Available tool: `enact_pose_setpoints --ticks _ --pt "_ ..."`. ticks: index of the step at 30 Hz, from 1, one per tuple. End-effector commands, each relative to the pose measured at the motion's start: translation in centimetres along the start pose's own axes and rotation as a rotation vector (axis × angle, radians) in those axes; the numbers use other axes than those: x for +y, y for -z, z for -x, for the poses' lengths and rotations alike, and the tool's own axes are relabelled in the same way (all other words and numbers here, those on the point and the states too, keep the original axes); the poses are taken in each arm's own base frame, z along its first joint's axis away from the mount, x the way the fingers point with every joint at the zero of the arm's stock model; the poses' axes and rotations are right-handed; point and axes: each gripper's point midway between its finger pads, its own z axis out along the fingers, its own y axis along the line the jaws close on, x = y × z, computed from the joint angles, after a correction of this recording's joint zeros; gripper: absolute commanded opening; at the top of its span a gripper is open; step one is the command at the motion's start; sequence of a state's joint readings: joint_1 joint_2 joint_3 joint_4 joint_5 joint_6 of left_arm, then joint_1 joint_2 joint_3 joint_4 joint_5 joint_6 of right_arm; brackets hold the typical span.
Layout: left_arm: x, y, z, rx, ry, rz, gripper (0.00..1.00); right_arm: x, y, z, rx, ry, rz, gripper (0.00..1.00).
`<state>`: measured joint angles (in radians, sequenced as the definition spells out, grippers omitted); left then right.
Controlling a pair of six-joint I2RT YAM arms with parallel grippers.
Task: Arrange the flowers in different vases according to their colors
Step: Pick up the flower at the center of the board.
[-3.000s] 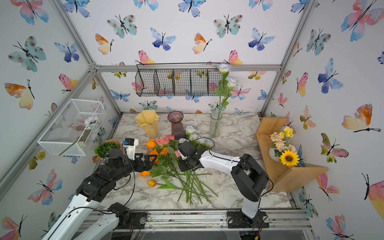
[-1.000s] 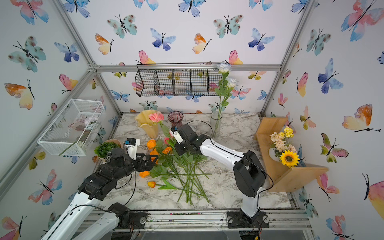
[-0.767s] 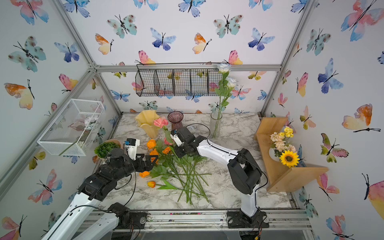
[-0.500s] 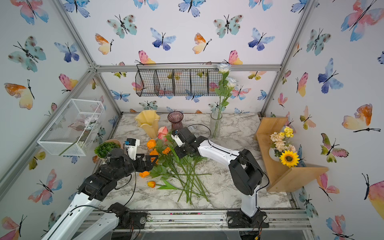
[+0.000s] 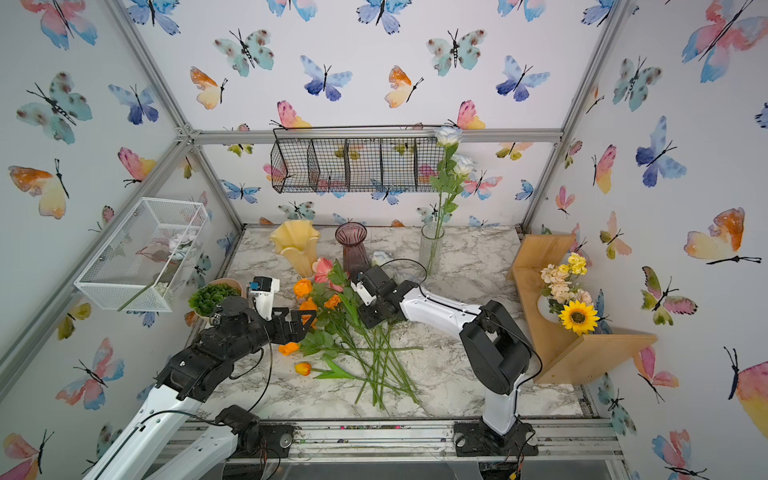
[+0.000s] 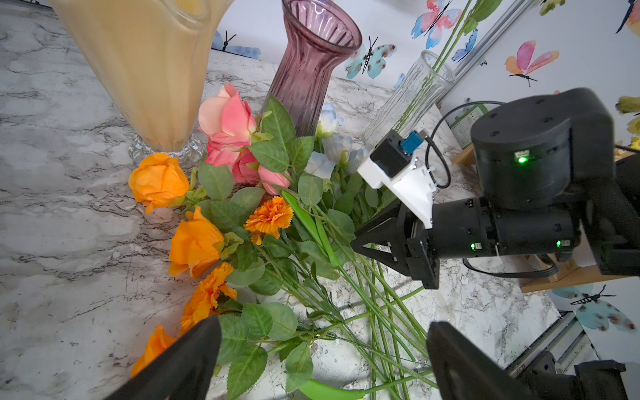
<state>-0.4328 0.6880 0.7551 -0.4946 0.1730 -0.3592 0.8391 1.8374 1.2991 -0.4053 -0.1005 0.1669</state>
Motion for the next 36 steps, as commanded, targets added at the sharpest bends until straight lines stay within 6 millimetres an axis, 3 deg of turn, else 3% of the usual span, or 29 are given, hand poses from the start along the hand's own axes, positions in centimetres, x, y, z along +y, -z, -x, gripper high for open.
enact_pose_setpoints --ticks 1,9,13,20,27,30,36 --pt "0.2 0.0 0.2 -0.011 -0.003 0.006 0.99 -0.8 -1.3 -0.3 0.025 0.01 -0.049 0.22" --pt "0.2 0.1 0.3 -0.017 -0.002 0.011 0.99 -1.1 -2.6 -0.1 0.042 0.021 -0.058 0.21" --pt "0.3 0.1 0.3 -0.021 -0.002 0.015 0.99 -0.9 -2.0 0.2 0.031 0.022 -0.051 0.11" --pt "0.3 0.1 0.3 -0.019 -0.002 0.013 0.99 -0.8 1.4 0.9 -0.019 0.045 -0.062 0.06" --pt "0.2 0.2 0.3 -0.02 -0.002 0.012 0.99 -0.7 3.4 1.6 -0.061 0.065 -0.068 0.02" --pt "0.3 0.3 0.4 -0.028 -0.002 0.016 0.99 -0.1 5.0 2.7 -0.106 0.068 -0.046 0.02" --pt "0.3 0.3 0.4 -0.028 -0.003 0.018 0.99 1.0 10.4 6.6 -0.293 0.078 -0.03 0.02"
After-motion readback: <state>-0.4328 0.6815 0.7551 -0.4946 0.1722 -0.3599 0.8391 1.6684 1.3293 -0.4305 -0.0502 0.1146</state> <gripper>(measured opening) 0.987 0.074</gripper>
